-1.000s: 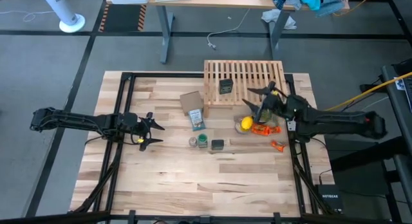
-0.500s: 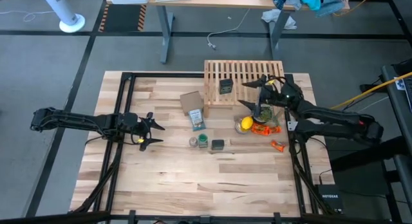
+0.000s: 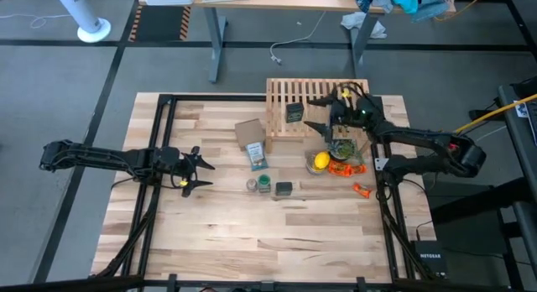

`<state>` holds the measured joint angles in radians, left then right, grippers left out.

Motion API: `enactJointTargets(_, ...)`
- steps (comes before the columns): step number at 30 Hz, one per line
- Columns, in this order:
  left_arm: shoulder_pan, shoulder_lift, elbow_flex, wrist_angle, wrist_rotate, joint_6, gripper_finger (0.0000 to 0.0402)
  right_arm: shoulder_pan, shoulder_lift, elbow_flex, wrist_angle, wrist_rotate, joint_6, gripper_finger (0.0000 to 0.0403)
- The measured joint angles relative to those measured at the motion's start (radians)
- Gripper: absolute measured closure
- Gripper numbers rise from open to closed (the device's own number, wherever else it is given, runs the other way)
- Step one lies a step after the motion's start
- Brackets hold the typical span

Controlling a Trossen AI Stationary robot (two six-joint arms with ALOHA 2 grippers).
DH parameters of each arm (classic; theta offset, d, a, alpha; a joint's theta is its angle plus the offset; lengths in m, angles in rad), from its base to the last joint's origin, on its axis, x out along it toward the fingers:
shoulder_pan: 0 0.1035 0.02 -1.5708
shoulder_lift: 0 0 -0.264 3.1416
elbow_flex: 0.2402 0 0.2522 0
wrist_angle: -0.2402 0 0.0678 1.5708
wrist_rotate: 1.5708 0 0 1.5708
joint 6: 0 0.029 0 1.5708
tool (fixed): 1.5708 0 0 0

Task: Shelf spices
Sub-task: Remove the black seasoning can from the shelf

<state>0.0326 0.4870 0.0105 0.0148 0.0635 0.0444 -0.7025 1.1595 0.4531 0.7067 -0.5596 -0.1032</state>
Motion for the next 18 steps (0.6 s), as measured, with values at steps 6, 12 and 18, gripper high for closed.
enactJointTargets(6, 0.0, 0.0, 0.0, 0.0, 0.0, 0.0, 0.0141, 0.001, 0.122, 0.116, -0.039, -0.021, 0.002, 0.0031)
enactJointTargets(12, 0.0, 0.0, 0.0, 0.0, 0.0, 0.0, 0.0141, 0.001, 0.215, 0.207, -0.103, -0.066, -0.002, 0.0031)
enactJointTargets(18, 0.0, 0.0, 0.0, 0.0, 0.0, 0.0, 0.0141, 0.002, 0.271, 0.235, -0.13, -0.088, 0.048, 0.0031)
